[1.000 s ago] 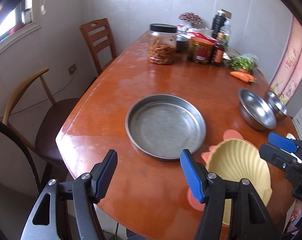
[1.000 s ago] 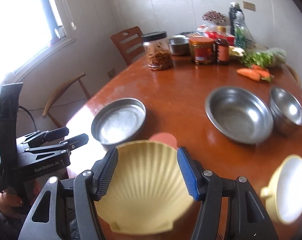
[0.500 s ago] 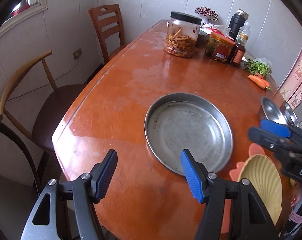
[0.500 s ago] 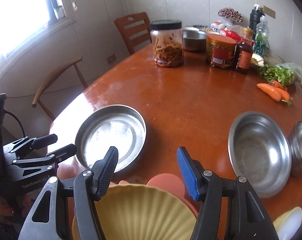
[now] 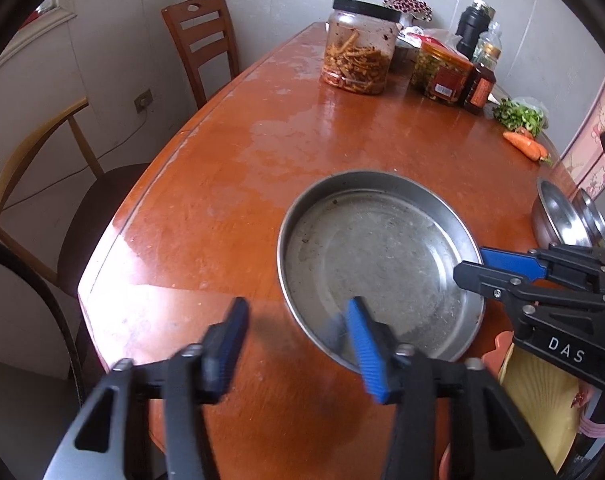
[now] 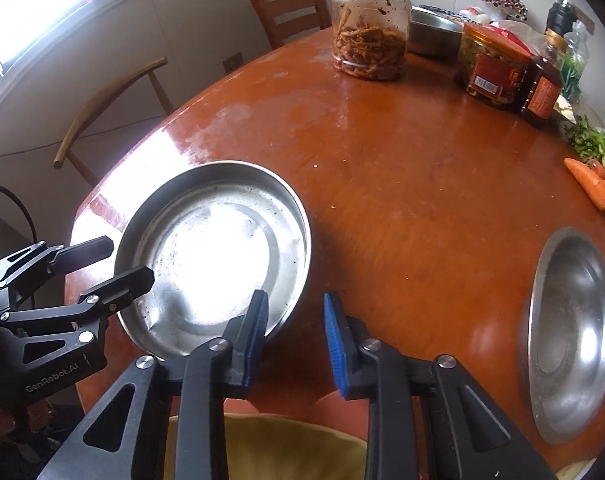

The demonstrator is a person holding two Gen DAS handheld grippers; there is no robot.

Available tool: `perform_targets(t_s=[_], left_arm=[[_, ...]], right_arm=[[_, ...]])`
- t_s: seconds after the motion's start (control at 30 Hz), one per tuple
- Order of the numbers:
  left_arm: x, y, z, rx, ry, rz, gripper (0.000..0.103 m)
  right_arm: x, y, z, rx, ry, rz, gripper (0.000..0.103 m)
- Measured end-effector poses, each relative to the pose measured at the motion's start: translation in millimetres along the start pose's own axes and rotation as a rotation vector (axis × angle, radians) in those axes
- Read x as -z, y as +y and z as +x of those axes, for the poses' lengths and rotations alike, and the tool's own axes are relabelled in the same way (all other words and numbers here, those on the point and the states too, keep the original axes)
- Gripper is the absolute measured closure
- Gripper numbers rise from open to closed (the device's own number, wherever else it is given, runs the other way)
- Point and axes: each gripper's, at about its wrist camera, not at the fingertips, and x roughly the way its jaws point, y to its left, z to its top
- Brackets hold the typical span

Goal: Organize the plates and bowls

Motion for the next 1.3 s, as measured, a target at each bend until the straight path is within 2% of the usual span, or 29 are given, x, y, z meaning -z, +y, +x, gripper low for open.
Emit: perform_targets(t_s=[0.07,0.13,0.33,0.67,1.03,1.3], left_arm=[[-0.6,-3.8,1.5,-0.007,-0.004,0.016,0.072],[-1.5,-7.2,2.9,-0.004,-0.007,0.029,0.077],[-7.4,-7.5,1.0,0.005,-0.016,0.015,0.077],[-19.6,-22.0,-49.0,0.038,-0.112,0.036,0.077],[6.7,-63.5,-78.5,0.096,-0.118,0.119,0.077],[36.4,-87.9,-84.8,0.106,-0.093,0.17,0.077]], right_arm=[[-0.3,-0.2,2.9,-0.012,0.004,-0.002,0.081],[-0.6,0.0,4.8,-0.029,0.009,-0.001,0.083],[-0.8,2.5,-1.1,-0.021,-0.024,-0.006,0.084],[2.2,-3.0,-55.9,-0.051,-0.143,0.0,0.084],[56.4,-17.4,-116.4,-0.052,-0.21,0.05,0.082],[107.3,-21.3,-128.2,-0.053,-0.196,0.076,0.081]])
